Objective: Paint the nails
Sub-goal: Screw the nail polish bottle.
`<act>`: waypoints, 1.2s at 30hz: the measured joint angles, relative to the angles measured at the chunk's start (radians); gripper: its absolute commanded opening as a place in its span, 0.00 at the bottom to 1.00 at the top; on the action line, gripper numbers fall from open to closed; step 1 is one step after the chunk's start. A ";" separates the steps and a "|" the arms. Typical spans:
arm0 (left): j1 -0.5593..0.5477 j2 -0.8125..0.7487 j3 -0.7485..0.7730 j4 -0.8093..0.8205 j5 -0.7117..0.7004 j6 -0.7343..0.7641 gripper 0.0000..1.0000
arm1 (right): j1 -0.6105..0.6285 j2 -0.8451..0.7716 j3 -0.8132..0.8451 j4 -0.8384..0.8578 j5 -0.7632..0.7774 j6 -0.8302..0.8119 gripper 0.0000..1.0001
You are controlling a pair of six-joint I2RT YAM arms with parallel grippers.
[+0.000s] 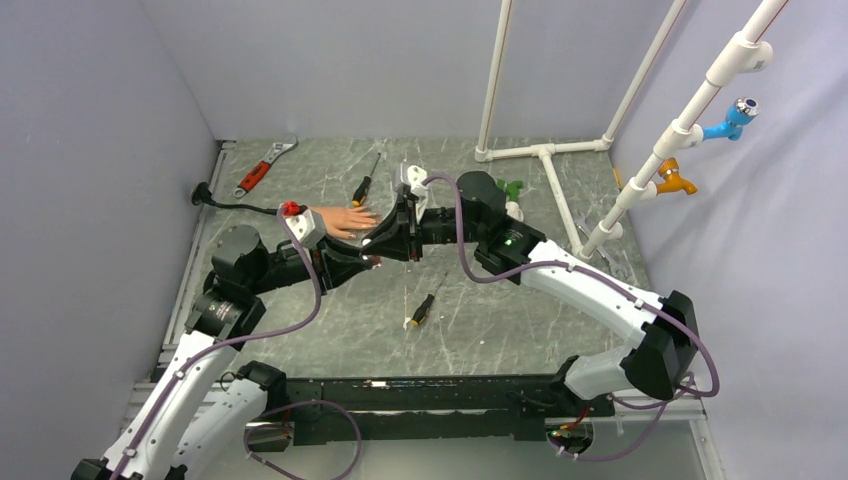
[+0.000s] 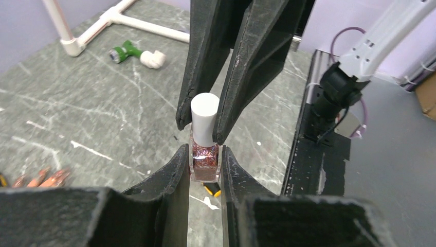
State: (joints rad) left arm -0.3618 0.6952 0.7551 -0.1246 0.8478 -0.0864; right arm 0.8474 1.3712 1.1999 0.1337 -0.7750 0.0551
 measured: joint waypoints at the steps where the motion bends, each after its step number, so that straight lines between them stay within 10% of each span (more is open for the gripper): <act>1: 0.000 -0.005 0.000 -0.007 -0.021 0.001 0.00 | 0.004 0.003 0.000 0.004 0.023 0.002 0.02; 14: 0.002 -0.012 0.000 -0.081 -0.191 0.021 0.00 | 0.092 0.036 0.001 0.006 0.338 0.015 0.04; 19: 0.003 -0.011 0.002 -0.084 -0.212 0.023 0.00 | 0.108 0.037 0.011 -0.013 0.394 0.017 0.53; 23: 0.009 -0.009 0.003 -0.097 -0.232 0.027 0.00 | 0.108 0.034 0.019 -0.028 0.414 0.005 0.69; 36: 0.003 0.013 0.003 -0.064 -0.025 0.051 0.00 | -0.053 -0.094 0.032 -0.300 0.055 -0.227 0.69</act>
State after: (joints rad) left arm -0.3588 0.7086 0.7578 -0.1886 0.8230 -0.0349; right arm 0.7948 1.2774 1.2316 -0.1661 -0.7200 -0.1722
